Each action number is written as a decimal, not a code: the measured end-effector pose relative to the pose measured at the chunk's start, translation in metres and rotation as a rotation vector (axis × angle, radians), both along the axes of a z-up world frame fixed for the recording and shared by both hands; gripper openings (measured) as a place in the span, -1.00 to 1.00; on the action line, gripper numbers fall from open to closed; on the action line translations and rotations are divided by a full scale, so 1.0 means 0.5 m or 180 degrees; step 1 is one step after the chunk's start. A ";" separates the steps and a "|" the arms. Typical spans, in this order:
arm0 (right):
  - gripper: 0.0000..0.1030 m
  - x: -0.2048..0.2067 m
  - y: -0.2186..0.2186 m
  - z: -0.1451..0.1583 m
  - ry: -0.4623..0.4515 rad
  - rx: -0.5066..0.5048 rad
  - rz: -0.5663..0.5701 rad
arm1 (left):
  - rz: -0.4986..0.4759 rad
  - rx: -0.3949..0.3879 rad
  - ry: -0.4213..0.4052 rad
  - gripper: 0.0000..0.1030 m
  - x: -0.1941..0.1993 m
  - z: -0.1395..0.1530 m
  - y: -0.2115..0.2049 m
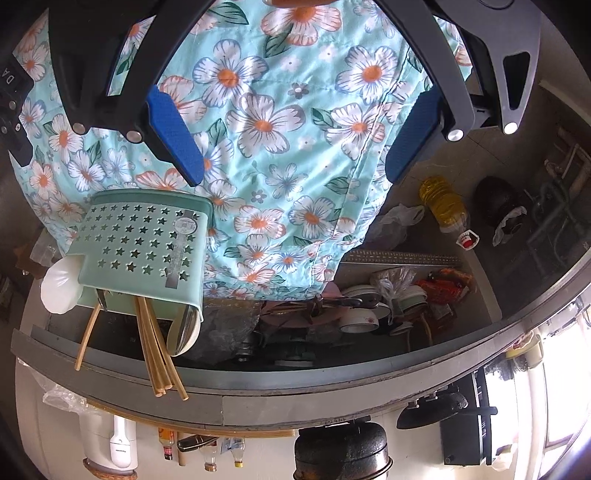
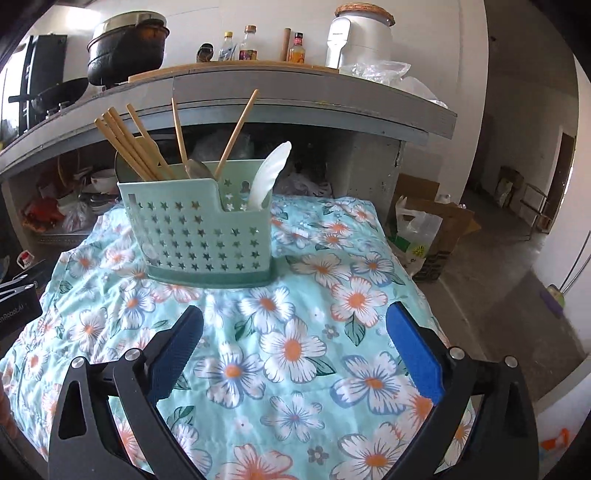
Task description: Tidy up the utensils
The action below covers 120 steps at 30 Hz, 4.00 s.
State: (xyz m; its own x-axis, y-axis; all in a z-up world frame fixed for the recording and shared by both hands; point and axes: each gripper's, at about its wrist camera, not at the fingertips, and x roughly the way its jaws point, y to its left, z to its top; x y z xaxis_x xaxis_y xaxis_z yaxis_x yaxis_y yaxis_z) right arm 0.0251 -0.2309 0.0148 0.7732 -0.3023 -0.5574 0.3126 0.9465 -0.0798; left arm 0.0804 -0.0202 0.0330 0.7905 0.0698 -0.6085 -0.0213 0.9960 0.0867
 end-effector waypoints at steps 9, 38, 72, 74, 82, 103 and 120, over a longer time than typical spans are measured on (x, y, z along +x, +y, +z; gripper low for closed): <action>0.87 0.012 0.013 0.005 0.0040 -0.0002 -0.0024 | 0.0066 -0.0035 0.0052 0.84 0.001 0.000 0.014; 0.87 0.013 0.025 0.019 0.0013 -0.0028 -0.0006 | 0.0082 -0.0056 0.0131 0.84 0.008 -0.009 0.021; 0.87 0.007 0.014 0.028 -0.0015 0.0064 -0.0049 | -0.0048 -0.0059 0.0142 0.84 0.000 -0.001 0.011; 0.87 0.006 0.014 0.028 -0.0018 0.0067 -0.0055 | -0.0050 -0.0061 0.0143 0.84 -0.001 -0.001 0.011; 0.87 0.005 0.012 0.029 -0.0014 0.0081 -0.0065 | -0.0038 -0.0053 0.0158 0.84 0.000 -0.003 0.013; 0.87 0.004 0.013 0.030 -0.0018 0.0088 -0.0066 | -0.0030 -0.0050 0.0159 0.84 0.001 -0.002 0.015; 0.87 0.003 0.012 0.030 -0.0019 0.0086 -0.0071 | -0.0032 -0.0046 0.0157 0.84 0.001 -0.001 0.016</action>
State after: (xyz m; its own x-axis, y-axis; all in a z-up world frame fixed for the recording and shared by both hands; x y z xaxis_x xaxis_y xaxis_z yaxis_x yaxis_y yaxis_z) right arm 0.0267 -0.2247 0.0299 0.7698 -0.3046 -0.5610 0.3341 0.9411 -0.0525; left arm 0.0807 -0.0122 0.0323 0.7602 0.0528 -0.6476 -0.0072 0.9973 0.0729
